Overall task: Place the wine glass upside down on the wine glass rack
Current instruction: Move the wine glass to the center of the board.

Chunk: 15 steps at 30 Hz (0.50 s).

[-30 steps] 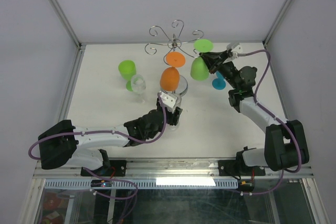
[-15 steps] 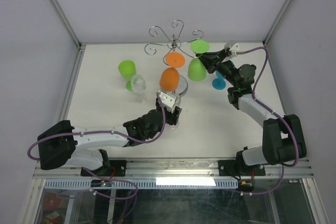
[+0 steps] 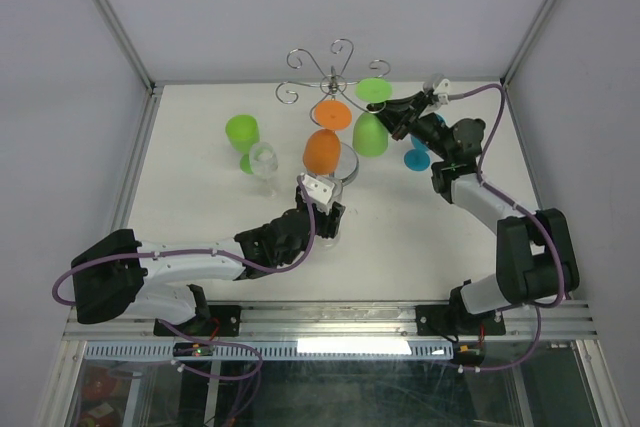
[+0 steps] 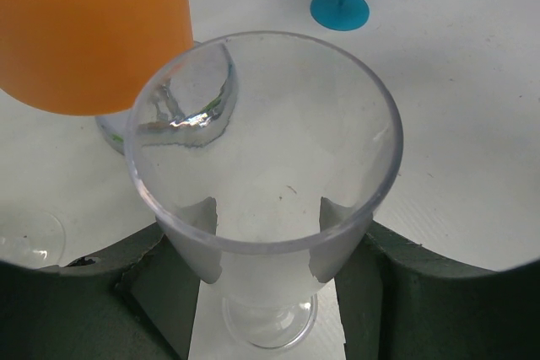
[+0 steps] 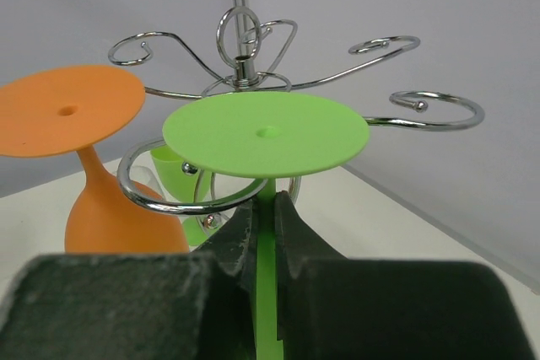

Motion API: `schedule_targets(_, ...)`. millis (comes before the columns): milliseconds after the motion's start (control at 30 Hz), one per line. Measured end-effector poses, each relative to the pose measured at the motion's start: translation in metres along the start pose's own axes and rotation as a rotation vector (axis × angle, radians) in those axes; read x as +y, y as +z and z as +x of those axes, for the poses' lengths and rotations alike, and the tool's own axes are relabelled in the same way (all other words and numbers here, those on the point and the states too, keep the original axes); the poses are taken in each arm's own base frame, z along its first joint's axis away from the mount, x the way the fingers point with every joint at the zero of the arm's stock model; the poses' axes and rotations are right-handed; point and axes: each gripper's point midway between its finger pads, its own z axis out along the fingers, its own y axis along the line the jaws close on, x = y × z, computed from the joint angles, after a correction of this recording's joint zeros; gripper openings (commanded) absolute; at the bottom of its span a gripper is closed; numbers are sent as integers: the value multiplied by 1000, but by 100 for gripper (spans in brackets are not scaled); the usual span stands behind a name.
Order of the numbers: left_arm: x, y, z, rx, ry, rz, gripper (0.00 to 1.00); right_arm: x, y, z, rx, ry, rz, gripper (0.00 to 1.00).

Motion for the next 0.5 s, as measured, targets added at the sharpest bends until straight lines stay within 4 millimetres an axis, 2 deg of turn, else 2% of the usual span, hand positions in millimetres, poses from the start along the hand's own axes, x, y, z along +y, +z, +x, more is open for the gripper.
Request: schedule_targets(500,1,0,0,-1,-2,-8,44,25,1,-3,-6,11,-144,0)
